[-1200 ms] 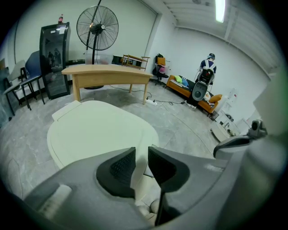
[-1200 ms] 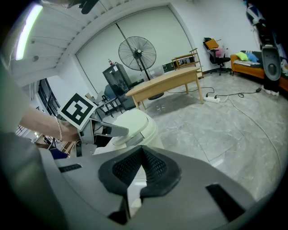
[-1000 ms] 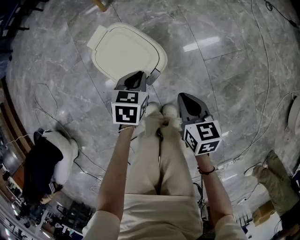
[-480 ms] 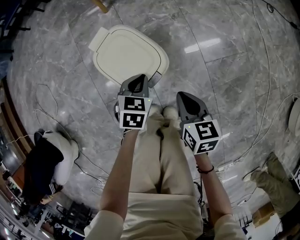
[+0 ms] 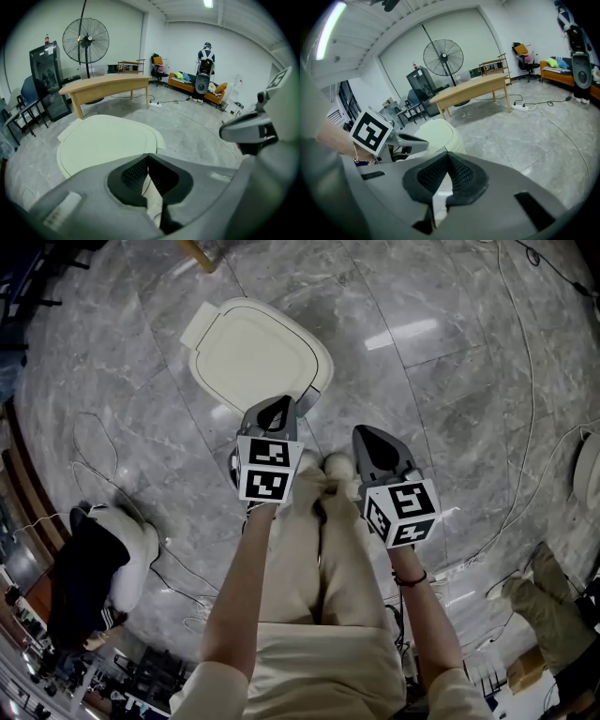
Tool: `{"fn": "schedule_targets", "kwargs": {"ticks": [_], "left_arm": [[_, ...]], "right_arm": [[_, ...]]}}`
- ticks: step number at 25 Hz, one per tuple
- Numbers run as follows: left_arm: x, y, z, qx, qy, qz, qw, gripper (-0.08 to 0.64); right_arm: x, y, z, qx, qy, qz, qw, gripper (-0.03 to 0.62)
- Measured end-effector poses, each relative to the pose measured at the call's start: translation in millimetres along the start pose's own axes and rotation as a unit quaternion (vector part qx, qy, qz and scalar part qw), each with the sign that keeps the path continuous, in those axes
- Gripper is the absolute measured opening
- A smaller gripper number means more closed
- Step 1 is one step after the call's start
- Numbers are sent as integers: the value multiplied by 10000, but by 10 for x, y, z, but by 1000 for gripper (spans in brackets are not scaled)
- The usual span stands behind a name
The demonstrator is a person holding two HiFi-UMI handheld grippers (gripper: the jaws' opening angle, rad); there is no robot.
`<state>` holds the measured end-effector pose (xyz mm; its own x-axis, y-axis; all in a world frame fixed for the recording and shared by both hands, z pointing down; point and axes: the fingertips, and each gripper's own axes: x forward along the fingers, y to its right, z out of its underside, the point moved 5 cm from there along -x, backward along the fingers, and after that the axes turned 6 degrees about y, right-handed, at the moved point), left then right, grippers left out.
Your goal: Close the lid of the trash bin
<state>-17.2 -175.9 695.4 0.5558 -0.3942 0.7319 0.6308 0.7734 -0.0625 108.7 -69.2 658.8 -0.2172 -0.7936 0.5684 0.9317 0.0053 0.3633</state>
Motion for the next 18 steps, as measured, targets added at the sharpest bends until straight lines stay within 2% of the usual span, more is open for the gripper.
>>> {"fn": "schedule_targets", "kwargs": {"ticks": [9, 18], "left_arm": [[-510, 183, -381, -55, 331, 186, 9993, 23], [-1120, 390, -853, -111, 885, 281, 9956, 23]], "right_arm": [[-280, -212, -419, -139, 156, 4, 9998, 5], [-593, -470, -852, -360, 376, -114, 9986, 5]]}}
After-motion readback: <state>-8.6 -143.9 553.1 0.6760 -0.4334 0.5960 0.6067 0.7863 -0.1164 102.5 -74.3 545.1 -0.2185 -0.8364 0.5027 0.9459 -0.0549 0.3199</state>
